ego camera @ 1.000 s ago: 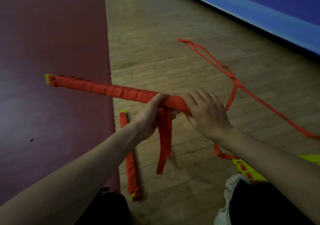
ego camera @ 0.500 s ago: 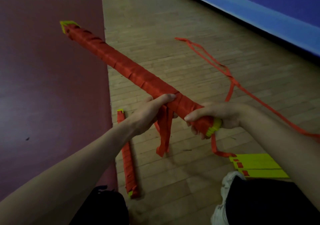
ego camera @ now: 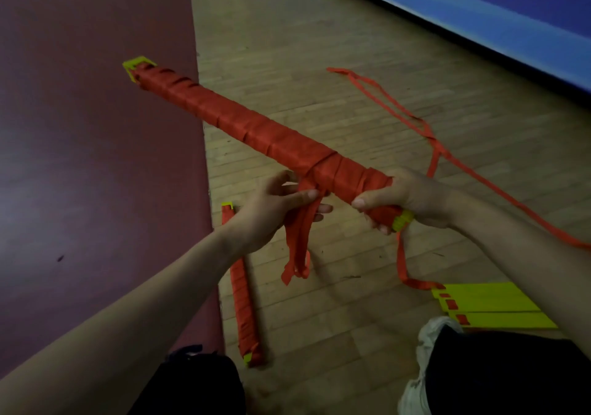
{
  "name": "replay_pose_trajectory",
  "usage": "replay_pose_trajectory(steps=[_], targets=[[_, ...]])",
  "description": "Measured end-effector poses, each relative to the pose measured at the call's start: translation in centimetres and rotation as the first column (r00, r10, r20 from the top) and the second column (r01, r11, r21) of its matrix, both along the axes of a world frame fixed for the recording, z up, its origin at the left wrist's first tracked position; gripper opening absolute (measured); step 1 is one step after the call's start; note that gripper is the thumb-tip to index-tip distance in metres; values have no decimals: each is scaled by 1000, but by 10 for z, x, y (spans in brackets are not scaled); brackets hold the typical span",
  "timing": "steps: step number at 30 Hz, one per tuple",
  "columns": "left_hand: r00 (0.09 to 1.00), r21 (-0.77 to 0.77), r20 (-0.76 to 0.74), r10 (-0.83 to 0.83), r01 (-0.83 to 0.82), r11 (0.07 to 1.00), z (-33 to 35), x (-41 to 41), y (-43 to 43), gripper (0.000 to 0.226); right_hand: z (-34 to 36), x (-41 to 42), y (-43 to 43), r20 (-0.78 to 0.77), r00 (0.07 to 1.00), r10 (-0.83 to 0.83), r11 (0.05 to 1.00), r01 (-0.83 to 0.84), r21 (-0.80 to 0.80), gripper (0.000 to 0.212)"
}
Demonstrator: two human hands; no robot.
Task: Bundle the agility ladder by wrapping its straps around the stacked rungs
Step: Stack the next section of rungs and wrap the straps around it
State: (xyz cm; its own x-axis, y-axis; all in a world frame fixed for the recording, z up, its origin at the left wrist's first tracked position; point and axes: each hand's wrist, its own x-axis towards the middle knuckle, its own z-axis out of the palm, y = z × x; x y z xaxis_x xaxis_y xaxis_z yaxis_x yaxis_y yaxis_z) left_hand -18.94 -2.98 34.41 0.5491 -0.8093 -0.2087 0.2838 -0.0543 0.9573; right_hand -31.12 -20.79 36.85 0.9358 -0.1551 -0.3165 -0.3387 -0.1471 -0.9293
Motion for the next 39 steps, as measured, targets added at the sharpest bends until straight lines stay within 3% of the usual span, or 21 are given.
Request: replay_pose_trajectory(steps=[3, 7, 14, 19, 22, 25, 27, 30, 35, 39], targets=[[998, 94, 56, 34, -39, 995, 1, -3, -1, 9, 2, 0, 1, 30, 999, -45, 999, 45, -17, 30], [999, 144, 49, 5, -12, 989, 8, -5, -5, 14, 1, 2, -1, 85, 991, -108, 993, 112, -49, 17], [994, 167, -104, -35, 52, 985, 9, -5, -6, 18, -9, 4, -6, 162, 974, -155, 942, 196, -273, 16], [959, 183, -275, -64, 118, 976, 13, -3, -8, 20, -9, 4, -3, 199, 971, -130, 828, 216, -518, 16], [966, 145, -258, -36, 76, 987, 13, -4, -12, 18, -10, 4, -1, 239, 970, -47, 669, 208, -713, 27], [988, 117, -152, -24, 42, 992, 12, -5, -13, 15, -17, 7, 5, 230, 973, 15, 368, 208, -906, 28], [994, 106, -111, -1, 13, 994, 10, -6, -12, 14, -27, 10, 11, 286, 956, 67, 158, 273, -949, 39], [994, 75, -96, 49, -42, 996, 12, -7, -11, 16, -35, 12, 15, 401, 903, 153, -20, 408, -913, 48], [999, 52, 13, 44, -45, 998, 15, -8, -8, 18, -41, 17, 19, 467, 857, 217, -149, 502, -852, 51], [999, 27, 38, 22, -23, 999, 20, -9, -6, 36, -45, 16, 22, 481, 851, 211, -135, 513, -848, 36]])
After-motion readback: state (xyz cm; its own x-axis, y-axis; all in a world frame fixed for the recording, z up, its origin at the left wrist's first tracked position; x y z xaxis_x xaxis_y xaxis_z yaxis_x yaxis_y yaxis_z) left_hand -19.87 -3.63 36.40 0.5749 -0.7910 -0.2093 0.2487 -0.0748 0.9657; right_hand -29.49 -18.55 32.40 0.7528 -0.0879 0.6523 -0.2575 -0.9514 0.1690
